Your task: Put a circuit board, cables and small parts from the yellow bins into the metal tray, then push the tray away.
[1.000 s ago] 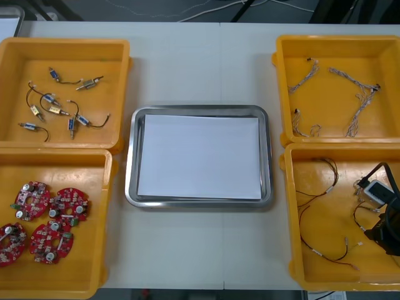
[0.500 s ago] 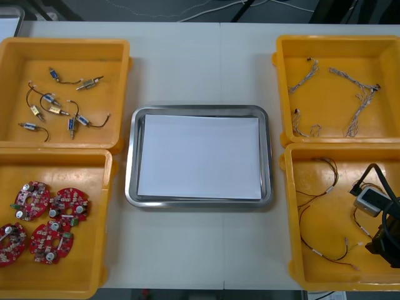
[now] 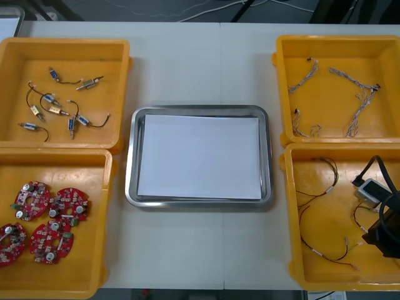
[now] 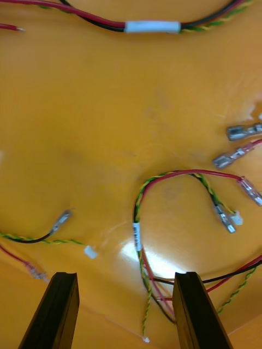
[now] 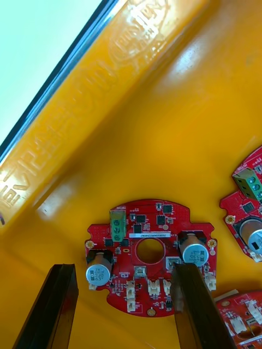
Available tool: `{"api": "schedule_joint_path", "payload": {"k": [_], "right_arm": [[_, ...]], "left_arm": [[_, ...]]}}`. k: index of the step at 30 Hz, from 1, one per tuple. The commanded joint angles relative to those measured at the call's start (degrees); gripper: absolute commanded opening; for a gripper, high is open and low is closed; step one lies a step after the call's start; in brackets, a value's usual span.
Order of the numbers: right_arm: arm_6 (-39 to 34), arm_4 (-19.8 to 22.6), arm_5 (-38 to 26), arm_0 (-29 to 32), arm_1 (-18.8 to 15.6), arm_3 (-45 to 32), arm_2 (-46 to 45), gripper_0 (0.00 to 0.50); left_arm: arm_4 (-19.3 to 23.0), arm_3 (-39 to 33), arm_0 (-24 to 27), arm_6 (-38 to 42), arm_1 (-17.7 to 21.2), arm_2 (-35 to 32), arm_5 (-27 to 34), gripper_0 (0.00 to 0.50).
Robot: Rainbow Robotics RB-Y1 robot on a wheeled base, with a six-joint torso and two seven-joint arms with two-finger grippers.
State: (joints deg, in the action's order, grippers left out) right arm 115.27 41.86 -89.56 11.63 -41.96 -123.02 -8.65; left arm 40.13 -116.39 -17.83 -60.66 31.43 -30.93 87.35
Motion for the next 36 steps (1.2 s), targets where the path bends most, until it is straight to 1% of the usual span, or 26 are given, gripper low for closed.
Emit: {"api": "schedule_joint_path", "payload": {"k": [1, 4, 7, 12, 21, 36], "right_arm": [[5.2, -0.2, 2.2, -1.6, 0.5, 3.0, -1.5, 0.5], [7.1, -0.2, 3.2, -1.5, 0.5, 4.6, -1.5, 0.5], [7.3, 0.0, 4.0, -1.3, 0.5, 5.7, -1.1, 0.5], [7.2, -1.3, 7.1, -0.2, 0.5, 6.1, 0.6, 0.5], [6.5, -3.1, 10.5, 1.1, 0.5, 6.1, 2.7, 0.5], [5.9, -3.8, 12.9, 3.6, 0.4, 6.1, 3.8, 0.5]], "left_arm": [[-1.5, 0.6, 1.3, -3.1, -0.8, -0.5, -1.1, 0.5], [-1.8, 1.7, 1.6, -3.6, -0.8, 0.1, -2.6, 0.5], [-2.3, 2.3, 2.0, -4.2, -0.8, 0.4, -3.3, 0.5], [-3.7, 3.3, 2.5, -5.3, -0.8, 0.9, -3.9, 0.5], [-4.1, 5.4, 2.9, -6.3, -0.8, 2.8, -5.6, 0.5], [-5.3, 8.1, 3.3, -7.2, -0.8, 4.6, -6.5, 0.5]]}}
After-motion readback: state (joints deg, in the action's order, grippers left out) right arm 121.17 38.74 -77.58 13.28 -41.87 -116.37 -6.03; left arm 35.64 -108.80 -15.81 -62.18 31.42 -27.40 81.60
